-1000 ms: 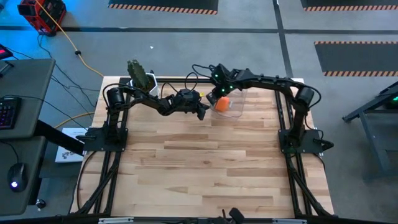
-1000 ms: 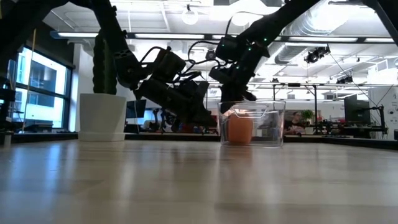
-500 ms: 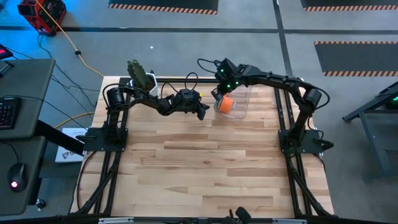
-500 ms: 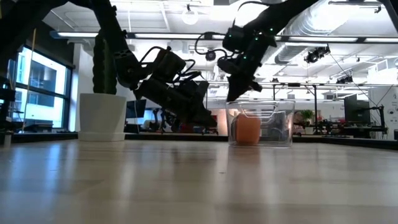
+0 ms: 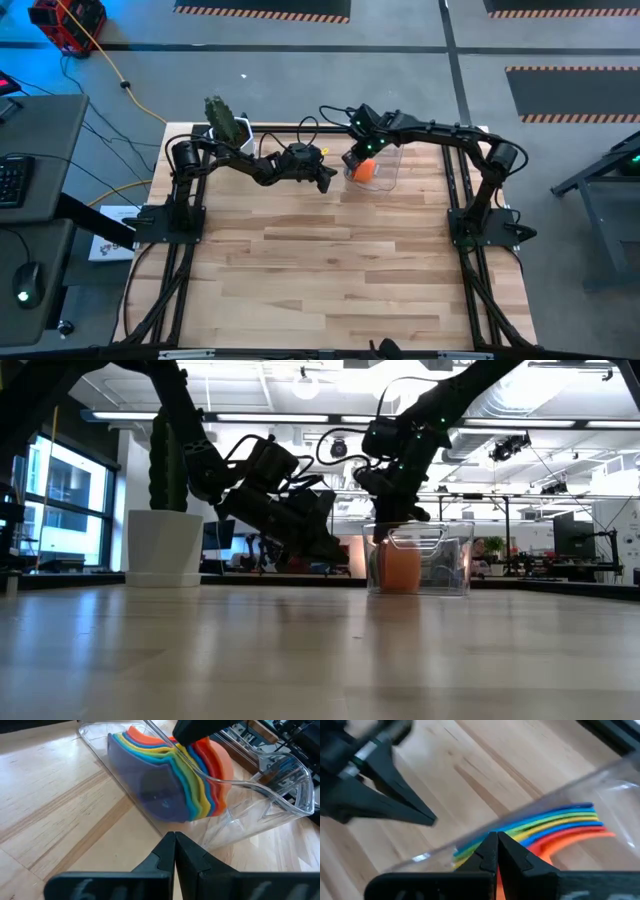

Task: Nest measuring cups in basket
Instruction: Adjust the stacked measuring cups in the transparent bin, then return to Home Position

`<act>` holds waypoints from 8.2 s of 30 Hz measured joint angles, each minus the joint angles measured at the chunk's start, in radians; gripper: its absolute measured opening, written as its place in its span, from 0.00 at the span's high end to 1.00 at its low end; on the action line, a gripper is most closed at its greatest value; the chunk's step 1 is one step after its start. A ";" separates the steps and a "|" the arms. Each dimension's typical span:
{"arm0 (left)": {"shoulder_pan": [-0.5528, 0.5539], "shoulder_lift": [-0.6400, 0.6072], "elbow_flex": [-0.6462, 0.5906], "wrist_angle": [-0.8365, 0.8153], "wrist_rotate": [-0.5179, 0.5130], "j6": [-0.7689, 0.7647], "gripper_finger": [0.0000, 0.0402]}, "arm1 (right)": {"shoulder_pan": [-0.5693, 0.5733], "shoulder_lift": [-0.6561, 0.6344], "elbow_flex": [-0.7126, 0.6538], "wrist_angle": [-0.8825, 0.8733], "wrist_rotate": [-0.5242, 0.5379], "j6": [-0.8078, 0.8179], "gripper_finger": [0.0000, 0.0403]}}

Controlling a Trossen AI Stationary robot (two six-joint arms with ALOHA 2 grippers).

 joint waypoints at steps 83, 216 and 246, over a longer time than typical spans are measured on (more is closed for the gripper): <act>-0.054 -0.041 0.074 -0.187 -0.063 -0.183 1.00 | 0.188 -0.073 -0.304 0.197 0.030 0.217 1.00; -0.263 -1.692 -0.910 -0.144 -0.240 -0.007 1.00 | -0.002 -0.876 -0.575 0.397 0.030 0.187 1.00; -0.248 -1.805 -0.908 -0.373 -0.253 -0.208 1.00 | 0.693 -1.403 -1.156 0.864 0.388 0.236 1.00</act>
